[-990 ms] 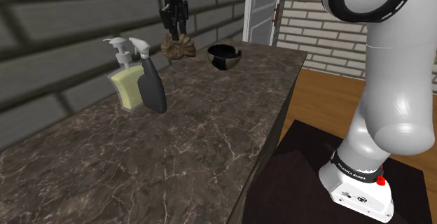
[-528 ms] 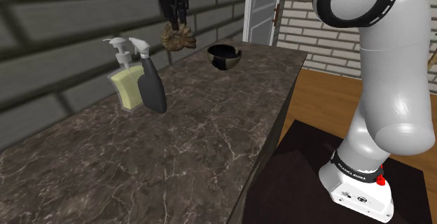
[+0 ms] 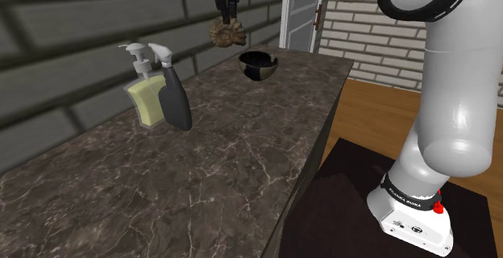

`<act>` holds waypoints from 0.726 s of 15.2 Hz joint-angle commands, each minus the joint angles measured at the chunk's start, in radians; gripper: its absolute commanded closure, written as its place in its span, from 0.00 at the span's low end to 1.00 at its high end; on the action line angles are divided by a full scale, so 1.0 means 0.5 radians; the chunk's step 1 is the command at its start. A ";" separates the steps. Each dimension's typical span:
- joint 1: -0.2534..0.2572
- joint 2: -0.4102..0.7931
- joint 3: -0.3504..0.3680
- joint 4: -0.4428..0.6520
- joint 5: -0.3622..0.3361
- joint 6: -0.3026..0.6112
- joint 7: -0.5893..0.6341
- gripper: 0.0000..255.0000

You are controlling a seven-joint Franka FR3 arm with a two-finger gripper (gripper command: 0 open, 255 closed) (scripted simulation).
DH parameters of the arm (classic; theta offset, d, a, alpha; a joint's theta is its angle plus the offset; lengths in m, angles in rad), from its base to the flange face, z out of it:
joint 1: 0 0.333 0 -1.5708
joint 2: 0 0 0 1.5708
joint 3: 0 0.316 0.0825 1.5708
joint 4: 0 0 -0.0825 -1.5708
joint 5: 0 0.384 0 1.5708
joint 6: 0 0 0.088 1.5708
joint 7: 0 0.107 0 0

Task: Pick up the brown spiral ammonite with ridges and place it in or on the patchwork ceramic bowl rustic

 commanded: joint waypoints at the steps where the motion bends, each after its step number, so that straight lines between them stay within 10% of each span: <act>1: -0.067 0.014 -0.030 0.047 0.011 -0.024 -0.099 1.00; 11: -0.397 0.171 -0.161 0.394 0.069 -0.180 -0.551 1.00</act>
